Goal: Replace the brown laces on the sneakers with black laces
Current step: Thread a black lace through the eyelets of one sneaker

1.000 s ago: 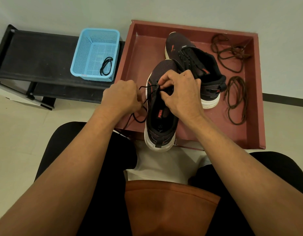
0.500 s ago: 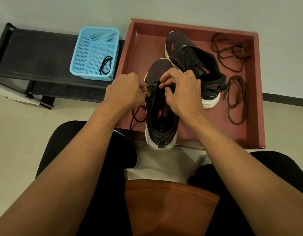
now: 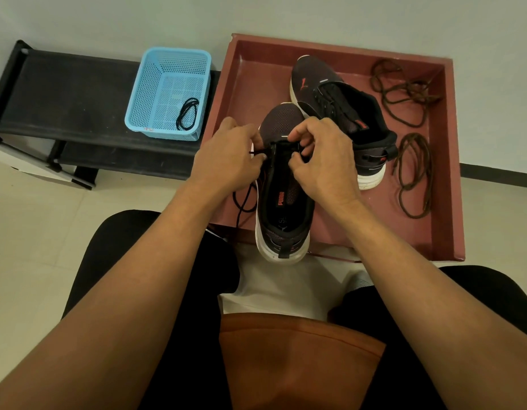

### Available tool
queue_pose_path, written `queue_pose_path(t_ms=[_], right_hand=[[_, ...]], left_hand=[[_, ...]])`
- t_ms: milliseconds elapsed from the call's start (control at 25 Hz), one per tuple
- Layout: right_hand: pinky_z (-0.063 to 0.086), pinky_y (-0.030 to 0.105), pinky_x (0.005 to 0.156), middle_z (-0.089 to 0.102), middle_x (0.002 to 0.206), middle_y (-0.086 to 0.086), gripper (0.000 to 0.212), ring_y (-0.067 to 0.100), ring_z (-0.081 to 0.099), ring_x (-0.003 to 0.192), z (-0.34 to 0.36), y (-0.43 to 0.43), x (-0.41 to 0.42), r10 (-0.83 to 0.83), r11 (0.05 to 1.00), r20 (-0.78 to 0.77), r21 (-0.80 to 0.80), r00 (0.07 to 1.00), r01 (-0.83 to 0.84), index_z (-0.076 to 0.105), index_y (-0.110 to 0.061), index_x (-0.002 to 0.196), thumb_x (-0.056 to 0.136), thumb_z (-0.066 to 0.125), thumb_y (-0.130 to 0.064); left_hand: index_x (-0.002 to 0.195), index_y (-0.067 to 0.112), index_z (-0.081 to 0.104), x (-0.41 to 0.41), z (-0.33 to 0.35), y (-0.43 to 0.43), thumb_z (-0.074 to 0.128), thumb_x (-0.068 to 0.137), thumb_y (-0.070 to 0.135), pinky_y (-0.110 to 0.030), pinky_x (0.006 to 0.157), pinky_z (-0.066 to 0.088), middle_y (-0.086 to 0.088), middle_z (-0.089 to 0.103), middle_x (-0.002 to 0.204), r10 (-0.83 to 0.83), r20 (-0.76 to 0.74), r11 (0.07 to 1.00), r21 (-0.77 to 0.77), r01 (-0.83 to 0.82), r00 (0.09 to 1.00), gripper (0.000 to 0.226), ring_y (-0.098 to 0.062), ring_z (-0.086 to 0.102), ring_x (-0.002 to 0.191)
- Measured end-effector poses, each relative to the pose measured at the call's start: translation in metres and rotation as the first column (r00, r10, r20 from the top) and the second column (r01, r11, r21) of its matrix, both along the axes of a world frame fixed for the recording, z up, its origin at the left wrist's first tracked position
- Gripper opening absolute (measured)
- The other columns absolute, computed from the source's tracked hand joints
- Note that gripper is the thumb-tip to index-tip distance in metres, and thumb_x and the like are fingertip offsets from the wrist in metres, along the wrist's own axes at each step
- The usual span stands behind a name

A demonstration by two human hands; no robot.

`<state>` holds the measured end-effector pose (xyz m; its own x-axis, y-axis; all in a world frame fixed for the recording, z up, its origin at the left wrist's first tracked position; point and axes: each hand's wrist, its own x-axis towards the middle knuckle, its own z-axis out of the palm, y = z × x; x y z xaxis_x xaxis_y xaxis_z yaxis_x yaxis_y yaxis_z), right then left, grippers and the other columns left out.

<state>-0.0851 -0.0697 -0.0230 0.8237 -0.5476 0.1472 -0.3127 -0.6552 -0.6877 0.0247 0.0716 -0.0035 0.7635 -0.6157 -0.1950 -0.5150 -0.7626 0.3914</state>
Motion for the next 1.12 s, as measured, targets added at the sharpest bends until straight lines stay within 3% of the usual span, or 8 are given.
queue_pose_path(t_ms=[80,200,400,560,760,880,1000,1120], right_hand=[[0.046,0.007,0.072,0.058,0.096,-0.008,0.029,0.0,0.056,0.075,0.001,0.002,-0.001,-0.026,1.0,0.016,0.008,1.0,0.026,0.067,-0.026,0.099,0.083,0.073,-0.004],[0.047,0.008,0.075,0.059,0.096,-0.007,0.028,0.0,0.056,0.076,0.002,0.002,-0.001,-0.042,0.999,0.03,0.024,0.999,0.041,0.068,-0.025,0.098,0.084,0.07,-0.001],[0.049,0.021,0.084,0.067,0.095,-0.014,0.01,0.005,0.058,0.089,0.013,0.008,0.002,0.06,0.993,0.117,0.097,0.991,-0.072,0.075,-0.025,0.097,0.088,0.071,-0.025],[0.04,0.017,0.091,0.067,0.103,-0.015,0.012,0.009,0.056,0.102,0.022,0.01,0.002,0.216,0.953,0.078,0.201,0.973,-0.228,0.068,-0.038,0.095,0.083,0.069,-0.041],[0.054,0.037,0.089,0.073,0.1,-0.007,0.02,0.013,0.068,0.095,0.016,0.0,0.005,0.24,0.933,0.051,0.264,0.97,-0.244,0.076,-0.024,0.09,0.089,0.073,-0.043],[0.056,0.03,0.083,0.077,0.089,-0.003,0.02,0.013,0.072,0.084,0.022,-0.009,0.001,0.193,0.899,0.121,0.375,0.974,-0.225,0.08,-0.015,0.093,0.098,0.073,-0.033],[0.051,0.02,0.077,0.074,0.078,0.0,0.026,0.005,0.066,0.073,0.026,-0.017,-0.003,0.125,0.882,0.148,0.436,0.981,-0.178,0.078,-0.014,0.091,0.102,0.069,-0.035],[0.049,0.023,0.07,0.071,0.073,-0.001,0.03,0.007,0.06,0.067,0.022,-0.022,-0.002,0.081,0.904,0.122,0.41,0.989,-0.124,0.074,-0.014,0.089,0.103,0.065,-0.039]], left_hand=[[0.084,0.02,0.064,0.003,-0.001,-0.001,0.065,0.099,0.037,-0.043,0.085,0.055,-0.008,0.058,0.115,0.004,-0.028,1.0,0.019,-0.004,1.0,0.022,-0.025,0.064,0.099],[0.076,0.001,0.061,0.004,0.007,-0.003,0.052,0.107,0.038,-0.029,0.064,0.047,-0.009,0.053,0.066,0.112,-0.26,0.938,-0.292,-0.189,0.959,0.049,-0.013,0.05,0.054],[0.078,0.016,0.062,-0.002,0.03,-0.01,0.047,0.111,0.031,-0.027,0.067,0.044,-0.002,0.058,0.072,-0.086,-0.623,0.589,-0.661,-0.465,0.777,0.04,-0.015,0.053,0.065],[0.103,0.007,0.063,-0.003,0.032,-0.009,0.048,0.111,0.019,-0.025,0.06,0.045,-0.002,0.059,0.077,-0.273,-0.681,0.513,-0.701,-0.496,0.68,0.021,-0.014,0.056,0.064],[0.108,0.005,0.063,0.002,0.026,-0.009,0.054,0.109,0.013,-0.026,0.064,0.05,-0.002,0.06,0.077,-0.274,-0.734,0.429,-0.672,-0.604,0.622,0.012,-0.012,0.056,0.066],[0.103,0.008,0.064,0.009,0.014,-0.008,0.057,0.107,0.014,-0.025,0.059,0.048,0.003,0.061,0.069,-0.03,-0.694,0.5,-0.634,-0.591,0.719,0.01,-0.008,0.054,0.058],[0.098,0.015,0.07,0.014,0.001,-0.001,0.064,0.102,0.023,-0.029,0.068,0.055,0.006,0.07,0.071,0.244,-0.352,0.789,-0.47,-0.396,0.904,0.01,-0.006,0.064,0.063],[0.097,0.018,0.072,0.008,0.001,-0.002,0.068,0.099,0.028,-0.027,0.078,0.055,0.001,0.076,0.082,0.204,-0.15,0.923,-0.299,-0.241,0.967,0.011,-0.009,0.071,0.076]])
